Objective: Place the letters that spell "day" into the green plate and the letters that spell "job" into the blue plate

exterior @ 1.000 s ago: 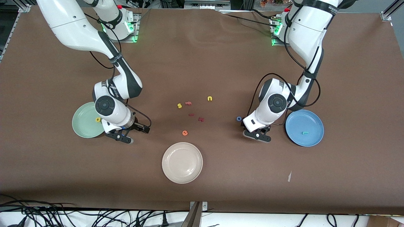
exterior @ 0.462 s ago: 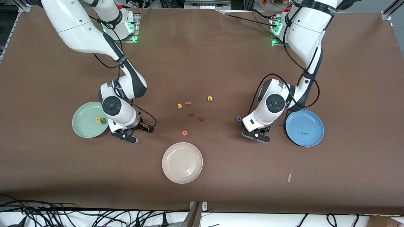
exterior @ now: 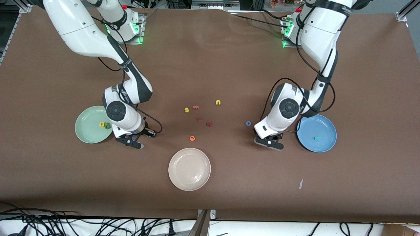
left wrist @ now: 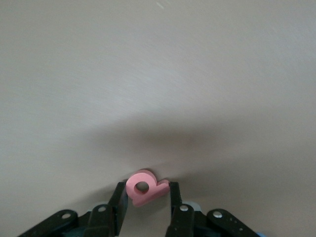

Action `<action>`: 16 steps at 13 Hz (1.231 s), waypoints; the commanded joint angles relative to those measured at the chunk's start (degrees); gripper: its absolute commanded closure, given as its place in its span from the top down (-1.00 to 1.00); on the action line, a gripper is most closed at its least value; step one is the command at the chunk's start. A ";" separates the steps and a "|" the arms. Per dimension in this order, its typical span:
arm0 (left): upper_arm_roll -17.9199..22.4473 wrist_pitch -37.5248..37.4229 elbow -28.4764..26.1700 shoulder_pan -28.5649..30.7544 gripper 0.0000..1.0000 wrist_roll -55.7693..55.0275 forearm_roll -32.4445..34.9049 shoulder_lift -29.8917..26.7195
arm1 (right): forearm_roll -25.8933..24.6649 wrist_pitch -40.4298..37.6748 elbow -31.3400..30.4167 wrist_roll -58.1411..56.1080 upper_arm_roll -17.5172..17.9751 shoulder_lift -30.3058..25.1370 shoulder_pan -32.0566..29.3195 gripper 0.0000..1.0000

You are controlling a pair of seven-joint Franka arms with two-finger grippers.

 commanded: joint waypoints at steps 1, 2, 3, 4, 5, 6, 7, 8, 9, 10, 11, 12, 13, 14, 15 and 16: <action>0.07 -7.17 -0.89 5.82 -0.60 6.81 1.15 -5.90 | 0.69 0.03 1.36 -0.54 0.22 1.39 -0.15 -0.60; 0.07 -9.12 -0.98 8.02 -0.58 10.59 1.14 -7.13 | 0.69 0.12 1.36 -0.72 0.13 1.66 -0.24 -0.76; 0.07 -10.62 -1.76 10.05 -0.56 13.58 1.14 -8.10 | 0.78 0.12 1.36 -0.72 0.13 1.66 -0.33 -0.88; 0.07 -11.33 -3.34 11.55 -0.49 15.53 1.14 -9.33 | 0.78 0.21 1.36 -0.63 0.13 1.66 -0.33 -1.00; 0.07 -11.42 -5.44 12.95 -0.49 16.68 1.14 -10.73 | 0.69 0.12 1.44 -0.72 0.13 1.66 -0.33 -1.00; 0.07 -11.42 -7.46 14.01 -0.49 17.91 1.14 -11.97 | 0.69 0.12 1.71 -0.98 0.13 1.66 -0.33 -1.00; 0.07 -11.42 -8.61 14.63 -0.48 18.70 1.14 -12.41 | 0.60 -0.40 2.32 -1.24 0.04 1.57 -0.42 -1.00; 0.16 -11.33 -8.80 15.07 -0.35 19.15 1.14 -12.42 | 0.60 -2.06 3.54 -1.33 -0.04 1.40 -0.42 -1.00; 0.16 -11.33 -8.98 15.25 0.04 19.24 1.14 -12.24 | 0.34 -4.51 4.51 -1.94 -0.13 1.31 -0.42 -1.00; 0.16 -11.33 -8.98 15.17 0.46 19.15 1.14 -12.07 | 0.25 -6.54 5.39 -3.25 -0.22 1.05 -0.42 -1.00; 0.07 -11.33 -8.98 15.16 0.47 18.89 1.14 -11.98 | -0.01 -8.73 6.01 -5.62 -0.22 0.87 -0.85 -1.00; 0.07 -11.33 -8.80 14.90 0.47 18.19 0.97 -12.06 | -0.01 -10.84 6.28 -8.16 -0.31 0.26 -1.29 -1.00; -0.02 -11.33 -8.54 14.47 0.46 17.92 0.45 -12.07 | -0.01 -13.04 6.28 -11.15 -0.48 -0.79 -2.25 -1.00; -0.10 -11.33 -8.36 14.20 0.45 17.66 0.27 -11.89 | -0.01 -15.06 6.19 -14.74 -1.01 -1.93 -2.78 -1.00; -0.36 -11.25 -8.10 12.98 0.40 16.27 0.00 -11.80 | -0.10 -17.61 6.10 -17.91 -2.58 -2.81 -2.79 -1.00; -0.45 -11.25 -7.32 10.36 0.35 13.21 -0.87 -11.45 | -0.10 -19.46 6.02 -21.51 -3.81 -3.69 -2.79 -1.00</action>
